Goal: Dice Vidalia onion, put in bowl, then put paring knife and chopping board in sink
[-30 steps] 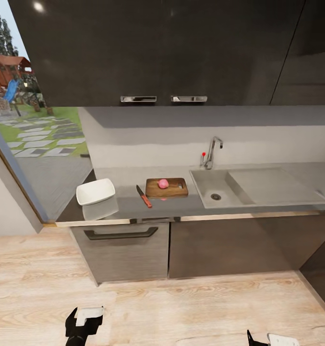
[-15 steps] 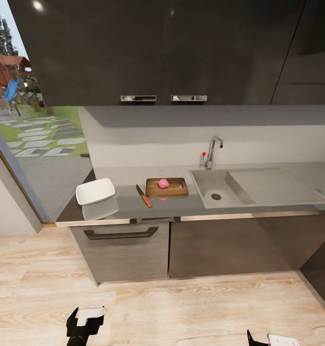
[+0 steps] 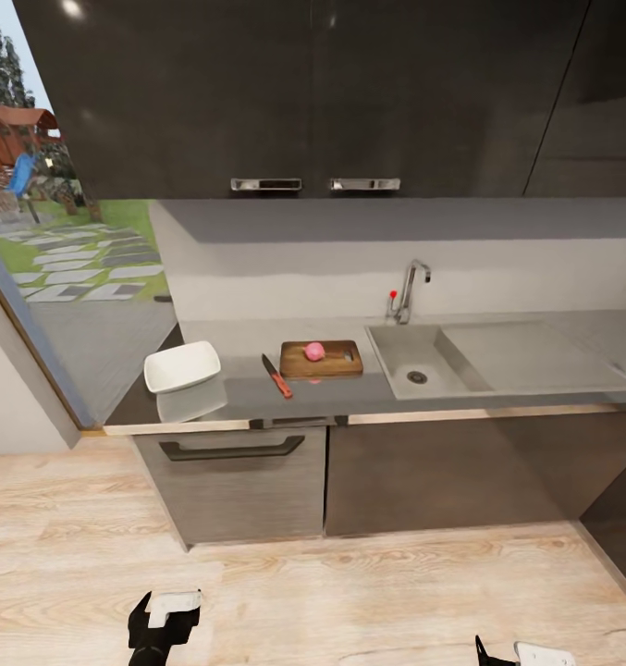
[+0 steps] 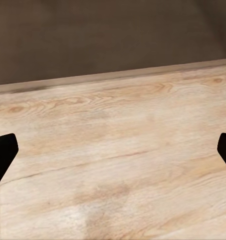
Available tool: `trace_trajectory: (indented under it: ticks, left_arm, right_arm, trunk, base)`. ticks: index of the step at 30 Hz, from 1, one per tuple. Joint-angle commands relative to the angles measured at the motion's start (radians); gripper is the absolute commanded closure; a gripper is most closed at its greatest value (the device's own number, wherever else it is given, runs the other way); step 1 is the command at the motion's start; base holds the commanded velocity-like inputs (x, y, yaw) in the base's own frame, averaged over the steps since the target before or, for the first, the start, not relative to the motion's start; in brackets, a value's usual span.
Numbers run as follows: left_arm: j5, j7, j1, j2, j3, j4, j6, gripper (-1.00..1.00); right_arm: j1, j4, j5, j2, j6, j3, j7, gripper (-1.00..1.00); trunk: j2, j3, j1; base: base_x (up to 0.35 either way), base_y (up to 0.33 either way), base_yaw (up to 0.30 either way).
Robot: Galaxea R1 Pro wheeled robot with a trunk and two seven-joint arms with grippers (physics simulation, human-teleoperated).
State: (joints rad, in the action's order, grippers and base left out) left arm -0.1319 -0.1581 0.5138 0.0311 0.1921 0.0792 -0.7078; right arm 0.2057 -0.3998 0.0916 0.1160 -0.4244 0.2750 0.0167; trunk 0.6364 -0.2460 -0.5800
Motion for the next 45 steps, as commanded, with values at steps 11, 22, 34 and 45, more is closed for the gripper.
trace_trajectory:
  ticks: [11, 22, 34, 45]
  left_arm:
    - [-0.009, 0.0, 0.002, 0.0, 0.009, 0.004, -0.006, -1.0]
    - [-0.009, 0.0, 0.002, -0.001, 0.009, 0.004, -0.006, -1.0]
    - [-0.009, 0.0, 0.002, -0.003, 0.009, 0.004, -0.006, -1.0]
    - [-0.009, 0.0, 0.002, -0.005, 0.009, 0.004, -0.006, -1.0]
  right_arm:
    - [0.0, 0.001, 0.01, -0.001, -0.004, 0.006, 0.002, -1.0]
    - [0.0, 0.001, 0.01, -0.001, -0.004, 0.007, 0.002, -1.0]
    - [0.001, 0.001, 0.01, -0.001, -0.004, 0.007, 0.002, -1.0]
    - [0.001, -0.001, 0.01, 0.001, -0.004, 0.007, 0.002, -1.0]
  trunk:
    - [0.079, -0.036, -0.043]
    - [0.156, -0.07, -0.085]
    - [0.212, -0.096, -0.115]
    - [0.212, -0.096, -0.115]
  base:
    - [0.0, 0.0, 0.0]
    - [0.0, 0.0, 0.0]
    - [0.0, 0.0, 0.0]
    - [0.0, 0.0, 0.001]
